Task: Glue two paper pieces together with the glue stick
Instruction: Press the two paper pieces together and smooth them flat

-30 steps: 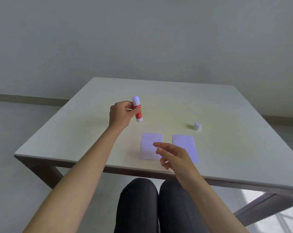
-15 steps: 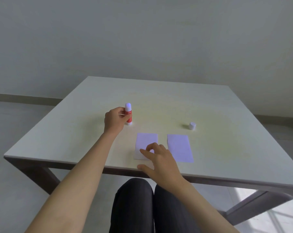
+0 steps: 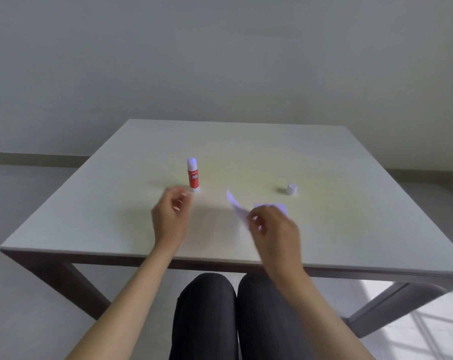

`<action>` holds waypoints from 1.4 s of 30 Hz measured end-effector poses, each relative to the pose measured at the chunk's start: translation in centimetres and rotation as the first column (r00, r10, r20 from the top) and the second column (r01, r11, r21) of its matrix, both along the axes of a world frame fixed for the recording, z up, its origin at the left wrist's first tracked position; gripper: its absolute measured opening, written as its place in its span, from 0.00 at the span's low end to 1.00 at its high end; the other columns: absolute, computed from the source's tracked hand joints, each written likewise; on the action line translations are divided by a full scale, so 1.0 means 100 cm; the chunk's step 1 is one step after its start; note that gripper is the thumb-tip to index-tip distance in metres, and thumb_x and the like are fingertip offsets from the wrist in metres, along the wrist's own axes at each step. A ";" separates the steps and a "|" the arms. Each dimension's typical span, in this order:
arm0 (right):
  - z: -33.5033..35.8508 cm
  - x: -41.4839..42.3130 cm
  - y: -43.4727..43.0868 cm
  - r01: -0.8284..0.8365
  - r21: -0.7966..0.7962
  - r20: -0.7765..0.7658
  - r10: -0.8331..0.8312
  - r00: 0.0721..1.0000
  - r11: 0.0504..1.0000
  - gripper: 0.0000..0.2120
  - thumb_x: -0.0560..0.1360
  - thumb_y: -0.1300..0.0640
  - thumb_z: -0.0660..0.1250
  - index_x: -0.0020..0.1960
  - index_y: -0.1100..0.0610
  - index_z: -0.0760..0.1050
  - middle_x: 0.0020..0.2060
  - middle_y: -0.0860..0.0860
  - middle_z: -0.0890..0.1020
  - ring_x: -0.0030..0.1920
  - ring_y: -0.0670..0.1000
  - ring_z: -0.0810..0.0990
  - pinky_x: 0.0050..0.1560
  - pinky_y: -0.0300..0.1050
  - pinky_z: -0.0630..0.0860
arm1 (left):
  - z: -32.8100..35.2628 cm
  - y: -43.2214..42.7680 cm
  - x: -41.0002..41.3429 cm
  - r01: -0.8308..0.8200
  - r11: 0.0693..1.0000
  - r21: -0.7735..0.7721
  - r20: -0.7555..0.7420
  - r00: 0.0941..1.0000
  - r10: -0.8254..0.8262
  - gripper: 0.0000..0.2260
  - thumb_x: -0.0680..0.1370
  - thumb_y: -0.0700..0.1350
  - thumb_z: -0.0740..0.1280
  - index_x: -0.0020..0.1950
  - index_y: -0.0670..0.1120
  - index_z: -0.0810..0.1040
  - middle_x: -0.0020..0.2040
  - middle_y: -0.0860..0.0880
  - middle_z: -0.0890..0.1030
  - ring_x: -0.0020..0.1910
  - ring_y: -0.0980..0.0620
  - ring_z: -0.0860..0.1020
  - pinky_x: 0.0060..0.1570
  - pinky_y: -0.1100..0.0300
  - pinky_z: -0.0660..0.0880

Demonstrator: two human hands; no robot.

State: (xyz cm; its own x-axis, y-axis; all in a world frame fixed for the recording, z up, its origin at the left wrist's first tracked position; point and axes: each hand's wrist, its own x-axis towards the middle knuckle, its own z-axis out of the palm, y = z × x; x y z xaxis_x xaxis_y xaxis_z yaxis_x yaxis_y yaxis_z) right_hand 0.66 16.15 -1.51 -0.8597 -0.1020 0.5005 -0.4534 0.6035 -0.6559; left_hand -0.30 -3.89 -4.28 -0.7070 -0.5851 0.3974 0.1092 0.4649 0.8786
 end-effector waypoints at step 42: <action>-0.035 -0.040 0.070 0.239 0.131 0.360 -0.271 0.893 0.962 0.05 0.69 0.57 0.69 0.37 0.58 0.79 0.39 0.50 0.74 0.45 0.52 0.66 0.43 0.44 0.64 | -0.008 0.100 -0.021 0.306 0.947 -0.103 0.363 0.897 -0.250 0.16 0.69 0.40 0.72 0.47 0.45 0.66 0.37 0.48 0.85 0.38 0.47 0.81 0.42 0.55 0.74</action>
